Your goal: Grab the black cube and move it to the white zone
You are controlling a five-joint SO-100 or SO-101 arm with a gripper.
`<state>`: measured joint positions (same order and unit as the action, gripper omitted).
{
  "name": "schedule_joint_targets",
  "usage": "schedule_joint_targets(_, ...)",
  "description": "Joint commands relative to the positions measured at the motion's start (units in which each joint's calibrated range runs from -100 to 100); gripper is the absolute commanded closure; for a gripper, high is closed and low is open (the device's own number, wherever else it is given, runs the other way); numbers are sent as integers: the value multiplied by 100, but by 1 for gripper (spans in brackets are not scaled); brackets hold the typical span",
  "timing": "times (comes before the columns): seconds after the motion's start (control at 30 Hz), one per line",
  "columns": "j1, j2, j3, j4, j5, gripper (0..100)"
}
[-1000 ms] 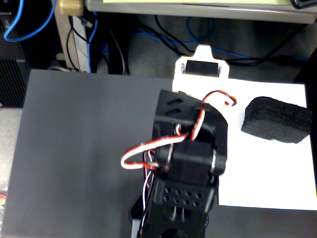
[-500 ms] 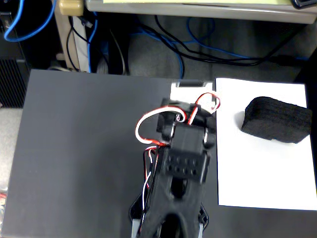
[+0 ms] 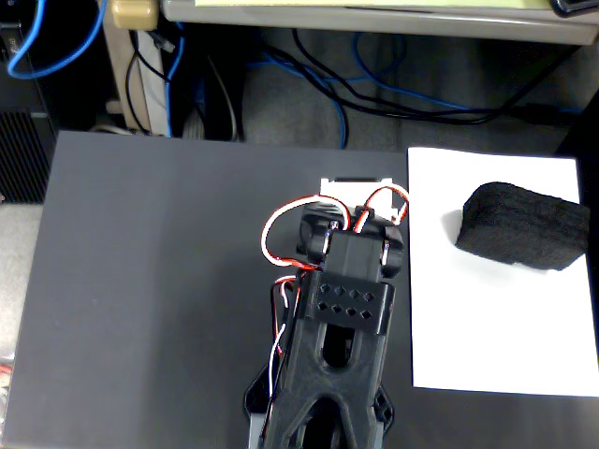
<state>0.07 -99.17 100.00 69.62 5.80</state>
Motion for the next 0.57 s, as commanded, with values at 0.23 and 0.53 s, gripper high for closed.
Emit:
schedule_joint_targets(0.23,-22,-41,-9,174,-339,98)
schedule_joint_targets(0.53,-29,-41,-9,182,-339,99)
